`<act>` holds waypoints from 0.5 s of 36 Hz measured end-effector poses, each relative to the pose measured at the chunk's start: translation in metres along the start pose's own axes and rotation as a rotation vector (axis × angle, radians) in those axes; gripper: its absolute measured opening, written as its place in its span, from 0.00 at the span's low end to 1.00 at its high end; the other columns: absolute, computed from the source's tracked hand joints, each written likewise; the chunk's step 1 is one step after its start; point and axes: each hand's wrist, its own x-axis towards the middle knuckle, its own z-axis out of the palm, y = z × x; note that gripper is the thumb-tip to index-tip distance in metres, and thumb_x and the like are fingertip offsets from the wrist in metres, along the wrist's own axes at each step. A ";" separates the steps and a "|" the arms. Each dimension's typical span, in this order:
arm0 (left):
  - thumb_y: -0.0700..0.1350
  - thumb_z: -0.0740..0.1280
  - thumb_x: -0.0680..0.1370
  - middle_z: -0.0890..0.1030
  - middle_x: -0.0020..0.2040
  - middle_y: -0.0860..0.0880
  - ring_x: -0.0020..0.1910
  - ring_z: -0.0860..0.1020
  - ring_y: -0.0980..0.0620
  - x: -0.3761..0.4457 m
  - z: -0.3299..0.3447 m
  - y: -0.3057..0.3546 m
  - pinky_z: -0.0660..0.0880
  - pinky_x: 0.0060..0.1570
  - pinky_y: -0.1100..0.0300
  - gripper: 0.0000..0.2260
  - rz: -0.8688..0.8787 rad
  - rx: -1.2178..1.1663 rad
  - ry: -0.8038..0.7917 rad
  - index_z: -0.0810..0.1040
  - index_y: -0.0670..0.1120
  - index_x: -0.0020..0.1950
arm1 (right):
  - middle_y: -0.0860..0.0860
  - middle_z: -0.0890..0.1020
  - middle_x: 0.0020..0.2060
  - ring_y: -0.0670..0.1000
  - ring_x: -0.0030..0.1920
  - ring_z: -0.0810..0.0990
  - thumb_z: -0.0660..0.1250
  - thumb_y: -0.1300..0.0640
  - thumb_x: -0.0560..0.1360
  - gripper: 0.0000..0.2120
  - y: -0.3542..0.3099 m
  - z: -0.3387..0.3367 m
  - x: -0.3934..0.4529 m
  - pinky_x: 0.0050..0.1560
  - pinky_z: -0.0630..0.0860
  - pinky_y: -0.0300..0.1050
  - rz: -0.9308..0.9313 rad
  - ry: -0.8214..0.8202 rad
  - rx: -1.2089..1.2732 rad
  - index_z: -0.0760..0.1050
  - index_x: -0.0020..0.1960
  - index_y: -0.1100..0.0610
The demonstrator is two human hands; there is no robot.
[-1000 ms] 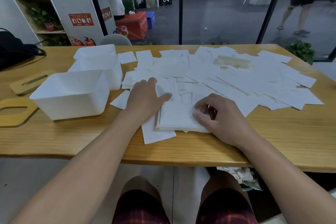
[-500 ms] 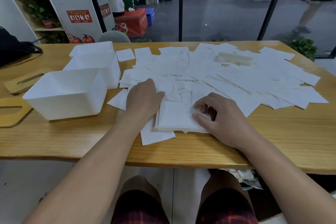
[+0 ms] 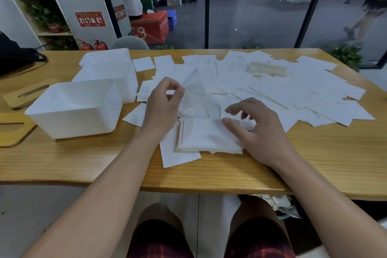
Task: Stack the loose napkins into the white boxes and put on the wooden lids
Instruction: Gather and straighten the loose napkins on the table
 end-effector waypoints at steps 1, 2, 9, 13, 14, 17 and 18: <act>0.49 0.67 0.86 0.81 0.53 0.57 0.55 0.79 0.63 0.000 -0.001 0.001 0.76 0.53 0.63 0.05 -0.006 -0.037 0.012 0.80 0.49 0.57 | 0.38 0.82 0.57 0.45 0.59 0.79 0.73 0.40 0.80 0.12 -0.003 -0.001 0.002 0.58 0.73 0.41 0.020 0.008 0.033 0.82 0.61 0.42; 0.49 0.68 0.86 0.81 0.52 0.58 0.55 0.78 0.64 -0.001 -0.001 0.002 0.77 0.55 0.62 0.05 -0.013 -0.068 0.018 0.80 0.49 0.57 | 0.38 0.83 0.59 0.44 0.61 0.79 0.72 0.38 0.80 0.15 -0.005 -0.002 0.005 0.61 0.73 0.42 0.038 0.006 0.056 0.81 0.64 0.41; 0.42 0.74 0.83 0.85 0.60 0.51 0.56 0.86 0.49 -0.011 -0.005 0.017 0.84 0.56 0.54 0.08 -0.025 -0.387 -0.152 0.82 0.44 0.61 | 0.40 0.86 0.56 0.40 0.58 0.83 0.72 0.34 0.79 0.29 -0.024 0.000 0.034 0.59 0.78 0.44 0.185 -0.074 0.261 0.71 0.76 0.41; 0.37 0.77 0.80 0.83 0.66 0.51 0.56 0.88 0.49 -0.018 -0.005 0.024 0.84 0.55 0.56 0.17 0.007 -0.415 -0.255 0.80 0.44 0.68 | 0.55 0.86 0.45 0.52 0.47 0.85 0.75 0.38 0.79 0.27 -0.034 0.006 0.043 0.49 0.82 0.55 0.194 -0.060 0.316 0.72 0.74 0.40; 0.37 0.78 0.79 0.82 0.68 0.51 0.56 0.88 0.50 -0.019 -0.005 0.025 0.85 0.57 0.54 0.21 0.029 -0.402 -0.274 0.79 0.46 0.70 | 0.57 0.85 0.44 0.54 0.46 0.85 0.75 0.40 0.79 0.26 -0.035 0.008 0.044 0.50 0.83 0.57 0.172 -0.043 0.298 0.72 0.74 0.39; 0.41 0.80 0.78 0.80 0.72 0.52 0.58 0.88 0.47 -0.020 -0.005 0.024 0.85 0.59 0.51 0.31 0.046 -0.397 -0.304 0.74 0.54 0.78 | 0.53 0.83 0.42 0.53 0.43 0.81 0.73 0.51 0.81 0.22 -0.037 0.013 0.044 0.48 0.82 0.56 0.128 0.020 0.258 0.74 0.72 0.40; 0.45 0.80 0.79 0.80 0.73 0.52 0.58 0.87 0.46 -0.020 -0.006 0.024 0.85 0.59 0.50 0.32 0.032 -0.400 -0.304 0.72 0.56 0.80 | 0.48 0.82 0.42 0.50 0.42 0.80 0.71 0.55 0.82 0.21 -0.038 0.013 0.043 0.46 0.81 0.53 0.116 0.030 0.264 0.74 0.72 0.41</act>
